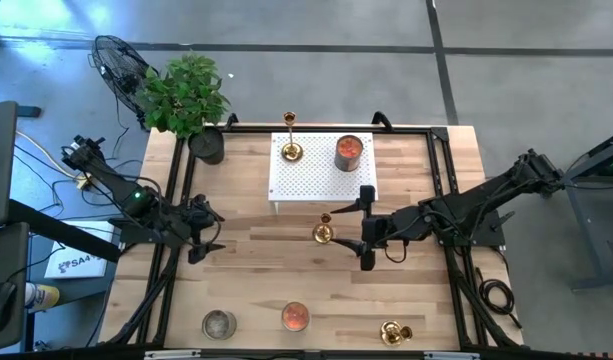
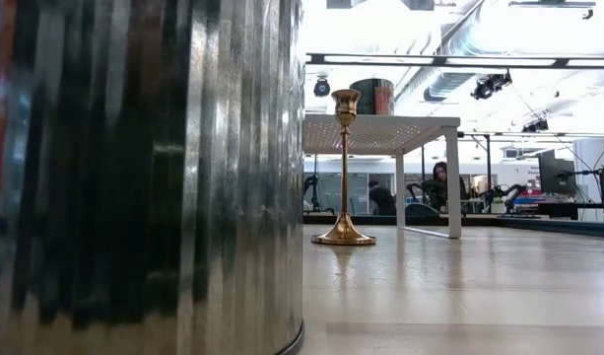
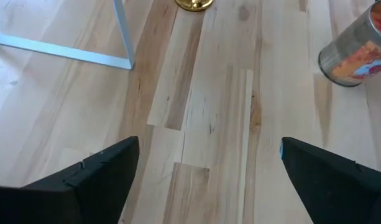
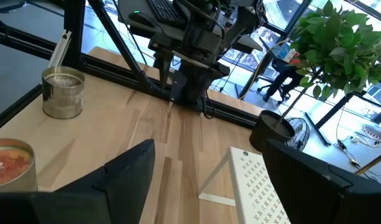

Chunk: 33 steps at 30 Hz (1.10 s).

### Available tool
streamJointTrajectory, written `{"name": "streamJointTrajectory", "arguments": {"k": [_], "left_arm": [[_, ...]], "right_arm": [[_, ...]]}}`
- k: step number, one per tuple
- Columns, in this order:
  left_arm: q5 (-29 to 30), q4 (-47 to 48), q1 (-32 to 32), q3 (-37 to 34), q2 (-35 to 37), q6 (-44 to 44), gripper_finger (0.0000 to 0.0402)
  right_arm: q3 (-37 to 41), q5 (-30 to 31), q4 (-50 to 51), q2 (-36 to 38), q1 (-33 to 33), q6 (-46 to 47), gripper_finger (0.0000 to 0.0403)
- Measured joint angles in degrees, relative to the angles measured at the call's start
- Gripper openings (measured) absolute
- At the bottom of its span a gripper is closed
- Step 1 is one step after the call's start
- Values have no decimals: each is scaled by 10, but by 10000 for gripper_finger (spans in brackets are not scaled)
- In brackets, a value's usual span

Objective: Pick & Place candle stick holders
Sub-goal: Put the brown candle on the shelf

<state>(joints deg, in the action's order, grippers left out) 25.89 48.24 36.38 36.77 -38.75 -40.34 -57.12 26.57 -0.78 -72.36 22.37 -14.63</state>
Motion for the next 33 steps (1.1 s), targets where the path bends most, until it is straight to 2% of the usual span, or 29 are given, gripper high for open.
{"name": "streamJointTrajectory", "arguments": {"k": [10, 20, 33], "left_arm": [[-15, -11, 0, 0, -8, -4, 392], [-104, -7, 0, 0, -8, -5, 392], [-99, -19, 0, 0, -9, 1, 392]], "right_arm": [[0, 0, 0, 0, 0, 0, 294], [0, 0, -7, 0, -3, -9, 294], [0, 0, -8, 0, -3, 6, 294]]}}
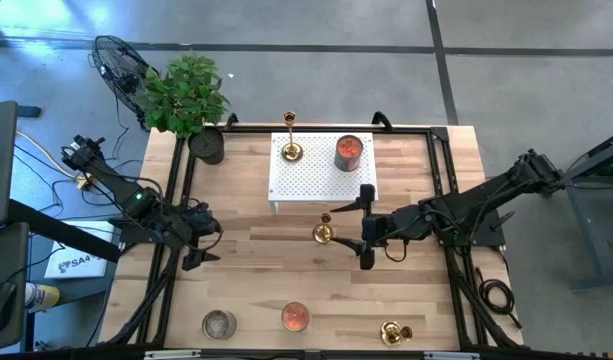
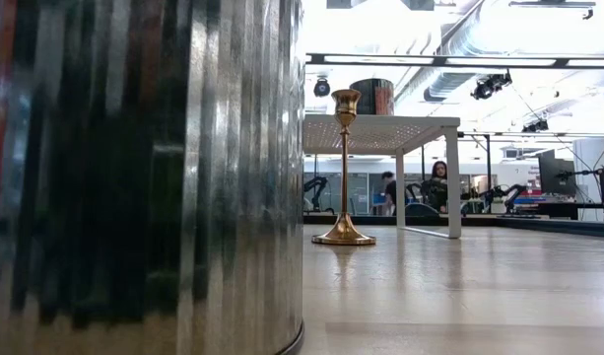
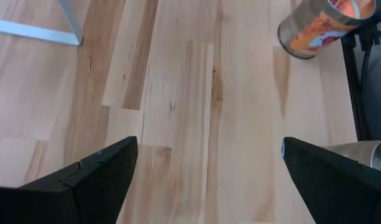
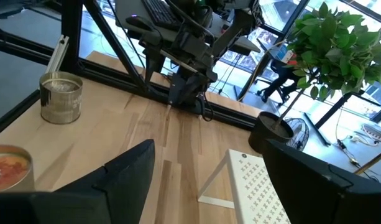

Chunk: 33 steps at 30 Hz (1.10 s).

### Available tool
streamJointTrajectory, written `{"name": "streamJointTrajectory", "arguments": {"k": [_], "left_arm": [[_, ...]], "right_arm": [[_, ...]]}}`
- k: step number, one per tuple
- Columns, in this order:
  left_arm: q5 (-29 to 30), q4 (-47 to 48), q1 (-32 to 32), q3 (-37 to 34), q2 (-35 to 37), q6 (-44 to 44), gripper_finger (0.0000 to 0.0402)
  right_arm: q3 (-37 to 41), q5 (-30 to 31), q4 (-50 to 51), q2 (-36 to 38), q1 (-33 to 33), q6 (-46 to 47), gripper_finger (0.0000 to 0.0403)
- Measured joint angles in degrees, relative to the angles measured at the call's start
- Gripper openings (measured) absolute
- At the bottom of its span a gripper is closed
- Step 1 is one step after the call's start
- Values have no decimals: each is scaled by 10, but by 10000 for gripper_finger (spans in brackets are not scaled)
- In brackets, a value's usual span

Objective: Pick & Place candle stick holders
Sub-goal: Put the brown candle on the shelf

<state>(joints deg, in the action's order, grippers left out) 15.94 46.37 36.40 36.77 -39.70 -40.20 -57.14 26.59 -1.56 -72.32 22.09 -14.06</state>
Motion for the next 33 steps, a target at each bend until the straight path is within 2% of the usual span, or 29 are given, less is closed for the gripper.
{"name": "streamJointTrajectory", "arguments": {"k": [8, 17, 33], "left_arm": [[-23, -5, 0, 0, -6, -15, 392], [-51, 0, 0, 0, -30, -86, 392], [-18, 0, 0, 0, -34, -77, 392]], "right_arm": [[0, 0, -12, 0, 0, -1, 294], [0, 0, -40, 0, 0, -14, 294], [0, 0, -47, 0, 6, 67, 294]]}}
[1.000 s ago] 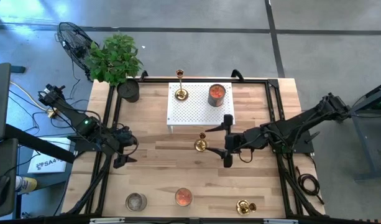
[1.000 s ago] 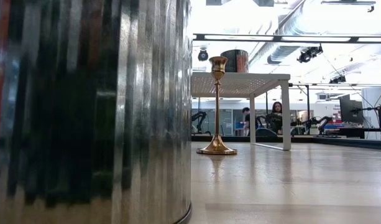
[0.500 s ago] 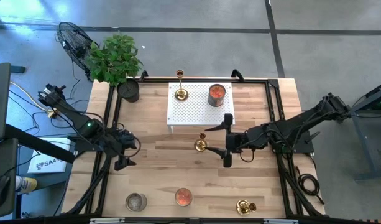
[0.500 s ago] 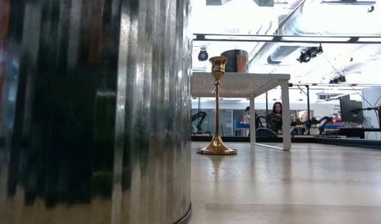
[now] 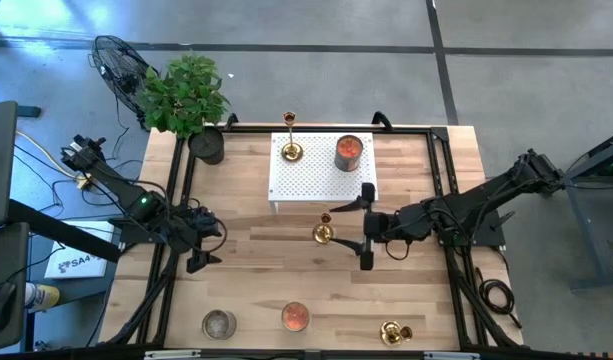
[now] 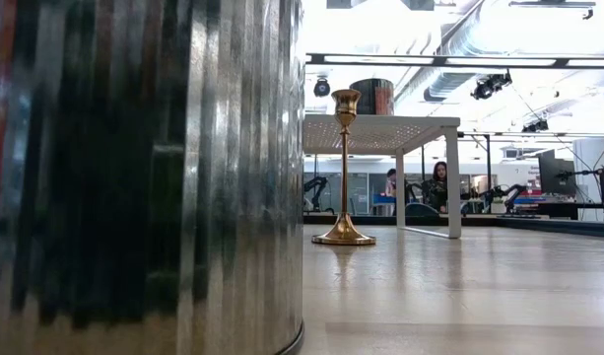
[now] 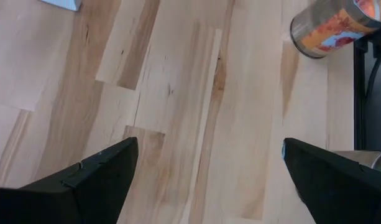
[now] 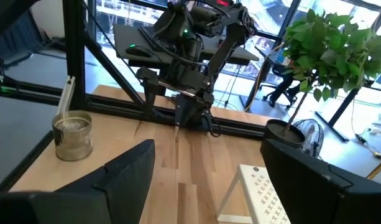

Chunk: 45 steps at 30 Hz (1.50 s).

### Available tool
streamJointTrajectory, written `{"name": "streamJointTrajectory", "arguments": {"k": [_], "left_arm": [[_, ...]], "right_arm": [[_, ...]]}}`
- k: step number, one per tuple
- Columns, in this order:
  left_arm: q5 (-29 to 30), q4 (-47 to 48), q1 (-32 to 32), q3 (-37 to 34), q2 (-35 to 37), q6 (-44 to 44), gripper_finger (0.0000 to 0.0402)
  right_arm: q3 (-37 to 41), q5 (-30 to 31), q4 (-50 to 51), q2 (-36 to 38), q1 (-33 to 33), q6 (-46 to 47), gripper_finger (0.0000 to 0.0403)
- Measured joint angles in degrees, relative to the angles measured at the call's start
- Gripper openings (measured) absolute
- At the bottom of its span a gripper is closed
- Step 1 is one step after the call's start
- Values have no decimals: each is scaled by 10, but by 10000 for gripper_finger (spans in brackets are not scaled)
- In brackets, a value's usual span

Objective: Pick & Place candle stick holders
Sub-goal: Put the brown candle on the shelf

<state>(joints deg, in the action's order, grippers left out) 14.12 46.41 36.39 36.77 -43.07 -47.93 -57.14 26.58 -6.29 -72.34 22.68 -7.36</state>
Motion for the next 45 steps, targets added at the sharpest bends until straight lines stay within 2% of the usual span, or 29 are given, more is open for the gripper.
{"name": "streamJointTrajectory", "arguments": {"k": [6, 13, 19, 23, 26, 32, 39, 45], "left_arm": [[-6, 0, 0, 0, 0, -13, 392], [-60, -9, 0, 0, 0, -64, 392], [-44, -11, 0, 0, 0, -32, 392], [-81, -11, 2, 0, 0, 23, 392], [-105, -11, 26, 0, 0, 74, 392], [-106, -36, 117, 0, 0, 141, 392], [-51, -87, 202, 0, -5, 147, 392], [-47, -95, 239, 0, -41, 129, 392]], "right_arm": [[0, 0, -1, 0, 11, -4, 294], [0, 11, -9, 0, 24, 9, 294], [0, 43, -9, 0, 36, 43, 294], [0, 51, -9, 0, 45, 63, 294], [0, 51, -10, -2, 50, 75, 294], [0, 50, -37, -21, 57, 75, 294], [0, 48, -54, -45, 57, 76, 294], [0, 48, -59, -49, 59, 90, 294]]}}
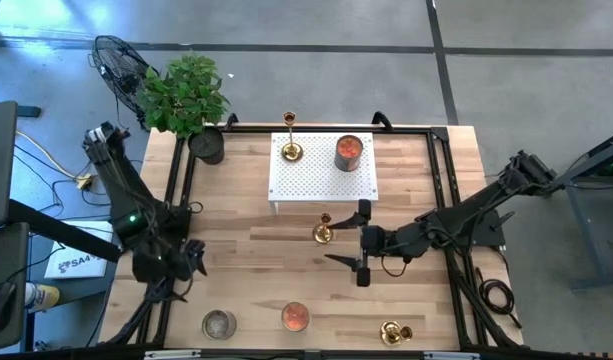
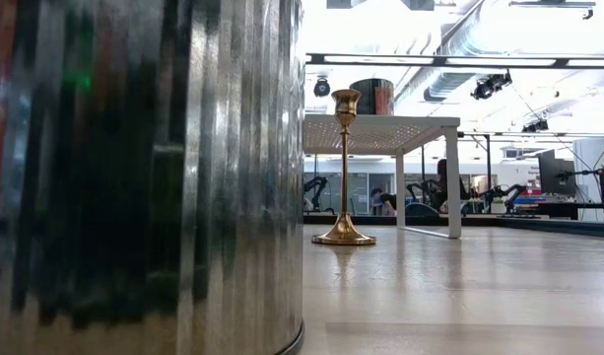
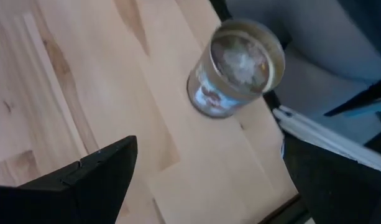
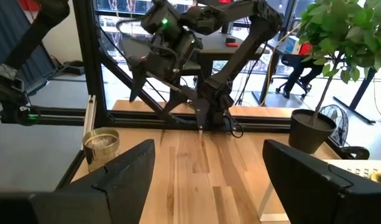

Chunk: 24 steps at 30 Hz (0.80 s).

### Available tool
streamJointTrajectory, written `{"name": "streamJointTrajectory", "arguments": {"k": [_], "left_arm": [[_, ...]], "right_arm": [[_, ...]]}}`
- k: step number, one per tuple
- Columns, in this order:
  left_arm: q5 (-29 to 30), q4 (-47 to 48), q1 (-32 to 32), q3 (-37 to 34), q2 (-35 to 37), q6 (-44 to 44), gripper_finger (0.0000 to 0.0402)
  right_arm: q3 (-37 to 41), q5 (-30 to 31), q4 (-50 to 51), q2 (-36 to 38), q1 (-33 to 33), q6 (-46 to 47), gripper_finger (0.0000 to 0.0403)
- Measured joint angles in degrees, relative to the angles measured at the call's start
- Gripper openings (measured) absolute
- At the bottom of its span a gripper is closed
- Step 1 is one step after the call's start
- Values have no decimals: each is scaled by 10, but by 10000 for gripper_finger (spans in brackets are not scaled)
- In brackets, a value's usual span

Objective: Pick & Place candle stick holders
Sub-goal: Put the brown candle on the shelf

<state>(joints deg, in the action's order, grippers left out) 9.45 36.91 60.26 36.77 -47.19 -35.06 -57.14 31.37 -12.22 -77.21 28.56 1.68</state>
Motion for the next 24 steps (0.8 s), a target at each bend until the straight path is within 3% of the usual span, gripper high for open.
{"name": "streamJointTrajectory", "arguments": {"k": [13, 24], "left_arm": [[-1, -81, 3, 0, -140, 58, 392], [-18, -160, 3, 0, -199, 55, 392]], "right_arm": [[0, -2, -49, 0, 12, -6, 294], [0, -5, -61, 0, 12, 2, 294]]}}
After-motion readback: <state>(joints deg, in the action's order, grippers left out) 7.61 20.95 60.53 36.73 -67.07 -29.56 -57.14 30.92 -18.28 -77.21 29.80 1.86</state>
